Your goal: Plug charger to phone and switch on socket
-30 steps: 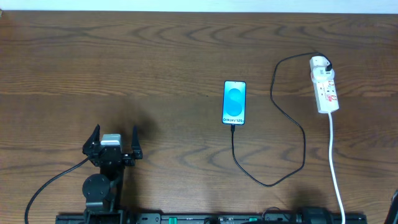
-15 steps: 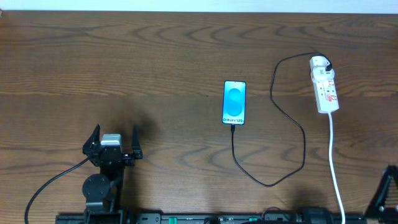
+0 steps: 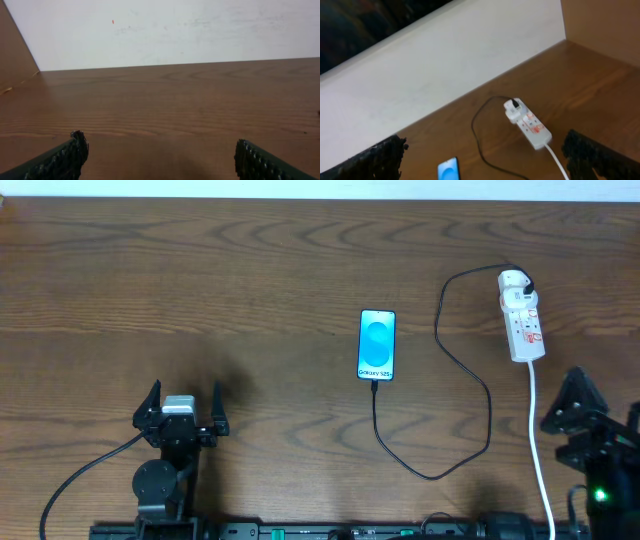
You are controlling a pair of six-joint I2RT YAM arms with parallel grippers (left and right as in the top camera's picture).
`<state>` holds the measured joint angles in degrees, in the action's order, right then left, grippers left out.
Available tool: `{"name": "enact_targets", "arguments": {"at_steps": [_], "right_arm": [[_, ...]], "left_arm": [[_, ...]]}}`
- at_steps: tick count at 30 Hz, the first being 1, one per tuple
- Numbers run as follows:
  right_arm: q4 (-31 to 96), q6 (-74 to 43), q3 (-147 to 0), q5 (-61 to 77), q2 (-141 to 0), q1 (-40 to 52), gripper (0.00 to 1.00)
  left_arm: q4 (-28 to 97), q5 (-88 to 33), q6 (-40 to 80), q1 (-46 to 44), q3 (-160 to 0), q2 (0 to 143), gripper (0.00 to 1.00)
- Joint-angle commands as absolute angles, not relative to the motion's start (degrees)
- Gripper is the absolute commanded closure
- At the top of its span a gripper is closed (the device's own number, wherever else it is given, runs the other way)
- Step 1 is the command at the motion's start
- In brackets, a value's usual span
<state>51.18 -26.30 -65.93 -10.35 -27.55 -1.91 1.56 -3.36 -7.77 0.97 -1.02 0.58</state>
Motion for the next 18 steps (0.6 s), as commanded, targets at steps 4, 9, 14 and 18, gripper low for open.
{"name": "enact_targets", "arguments": {"at_steps": [4, 9, 14, 18], "right_arm": [[42.3, -26.06, -52.93, -11.25, -17.63, -2.59, 0.01], [35.05, -26.09, -43.51, -11.27, -9.69, -2.66, 0.01], [28.49, -26.09, -35.03, -11.31, -4.36, -2.7, 0.01], [21.02, -26.06, -28.05, -11.57, -1.48, -2.72, 0.01]], "left_arm": [[3.81, -4.23, -8.54, 1.21, -0.25, 0.3, 0.05], [3.81, -4.23, -8.54, 1.21, -0.25, 0.3, 0.05], [3.81, -4.25, -8.54, 1.21, -0.25, 0.3, 0.05], [3.81, -4.25, -8.54, 1.21, -0.25, 0.3, 0.05]]}}
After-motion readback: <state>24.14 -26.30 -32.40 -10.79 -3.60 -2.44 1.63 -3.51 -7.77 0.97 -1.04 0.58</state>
